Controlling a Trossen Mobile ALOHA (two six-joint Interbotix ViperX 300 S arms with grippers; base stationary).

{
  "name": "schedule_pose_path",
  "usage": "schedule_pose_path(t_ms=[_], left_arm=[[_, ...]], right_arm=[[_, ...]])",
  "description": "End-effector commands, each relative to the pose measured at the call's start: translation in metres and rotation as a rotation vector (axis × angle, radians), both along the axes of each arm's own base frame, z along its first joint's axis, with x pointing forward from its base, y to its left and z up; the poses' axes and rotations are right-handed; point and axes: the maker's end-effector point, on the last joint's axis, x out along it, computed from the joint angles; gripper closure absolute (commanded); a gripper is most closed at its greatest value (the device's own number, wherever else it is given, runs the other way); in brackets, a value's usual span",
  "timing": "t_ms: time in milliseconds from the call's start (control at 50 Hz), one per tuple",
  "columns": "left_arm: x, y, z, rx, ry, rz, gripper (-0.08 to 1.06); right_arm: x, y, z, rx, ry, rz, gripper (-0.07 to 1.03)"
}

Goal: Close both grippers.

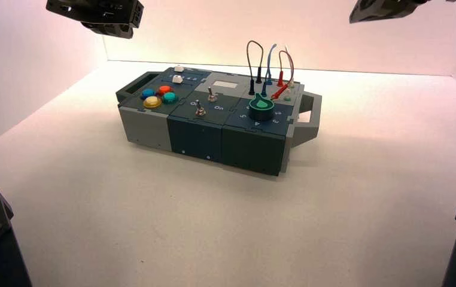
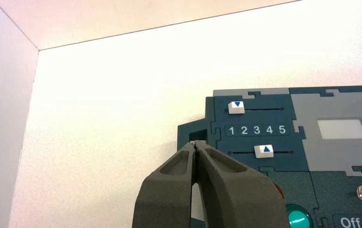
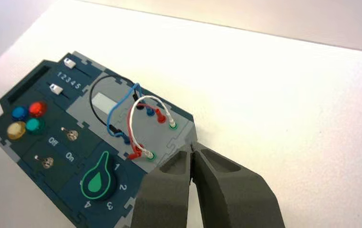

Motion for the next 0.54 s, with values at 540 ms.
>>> schedule_pose_path(t_ms=[540], left_arm=[[0.0061,-0.0011,0.0158,-0.006,-0.052,-0.002,1.01]], right_arm=[[0.0105,0.0034,0.0117,0.005,-0.035,0.001,0.99]])
